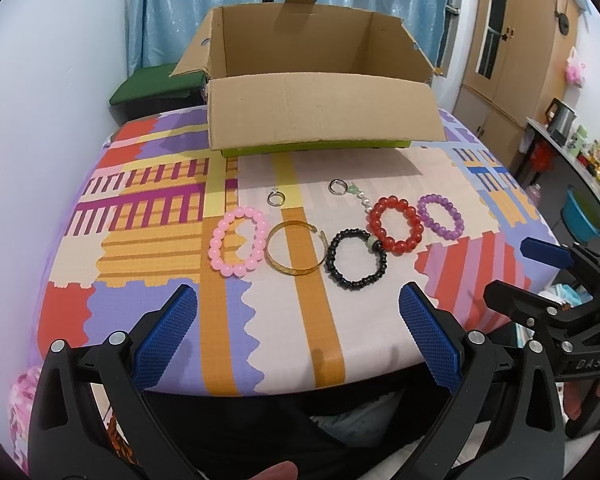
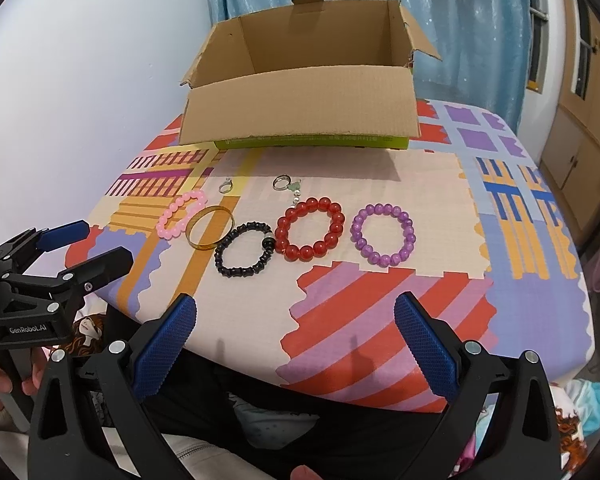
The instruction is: Organize jewelry
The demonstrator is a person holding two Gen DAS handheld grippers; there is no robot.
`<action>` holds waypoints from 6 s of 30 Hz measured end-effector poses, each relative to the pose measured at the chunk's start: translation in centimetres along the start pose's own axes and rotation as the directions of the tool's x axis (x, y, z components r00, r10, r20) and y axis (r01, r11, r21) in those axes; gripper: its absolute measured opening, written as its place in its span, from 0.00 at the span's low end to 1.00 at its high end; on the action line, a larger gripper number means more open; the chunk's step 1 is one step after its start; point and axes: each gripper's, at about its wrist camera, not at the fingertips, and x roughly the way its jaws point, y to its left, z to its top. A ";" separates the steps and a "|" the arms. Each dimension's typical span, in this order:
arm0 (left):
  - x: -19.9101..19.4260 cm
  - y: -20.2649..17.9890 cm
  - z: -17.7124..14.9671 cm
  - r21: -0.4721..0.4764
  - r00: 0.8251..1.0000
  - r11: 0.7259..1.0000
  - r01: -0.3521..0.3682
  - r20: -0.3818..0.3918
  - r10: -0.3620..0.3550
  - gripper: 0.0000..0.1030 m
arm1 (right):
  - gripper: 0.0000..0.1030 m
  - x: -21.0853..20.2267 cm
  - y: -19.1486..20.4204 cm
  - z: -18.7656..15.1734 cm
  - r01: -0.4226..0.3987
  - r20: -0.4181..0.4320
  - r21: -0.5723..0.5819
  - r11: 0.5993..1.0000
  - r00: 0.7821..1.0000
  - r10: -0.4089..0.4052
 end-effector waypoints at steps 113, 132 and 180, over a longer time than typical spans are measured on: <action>12.7 9.5 2.9 -0.080 0.993 0.991 -0.104 -0.056 0.099 0.38 | 0.54 11.1 -8.5 3.7 0.208 -0.014 0.027 0.978 0.978 -0.208; 12.8 8.1 2.7 -0.007 0.995 0.995 -0.098 -0.025 0.098 0.11 | 0.11 11.0 -7.2 3.4 0.167 0.006 -0.012 0.986 0.986 -0.167; 0.4 5.1 13.8 0.055 0.974 0.995 0.081 0.209 -0.091 0.11 | 0.10 -0.1 -4.0 15.1 0.003 0.305 -0.124 0.992 0.952 0.035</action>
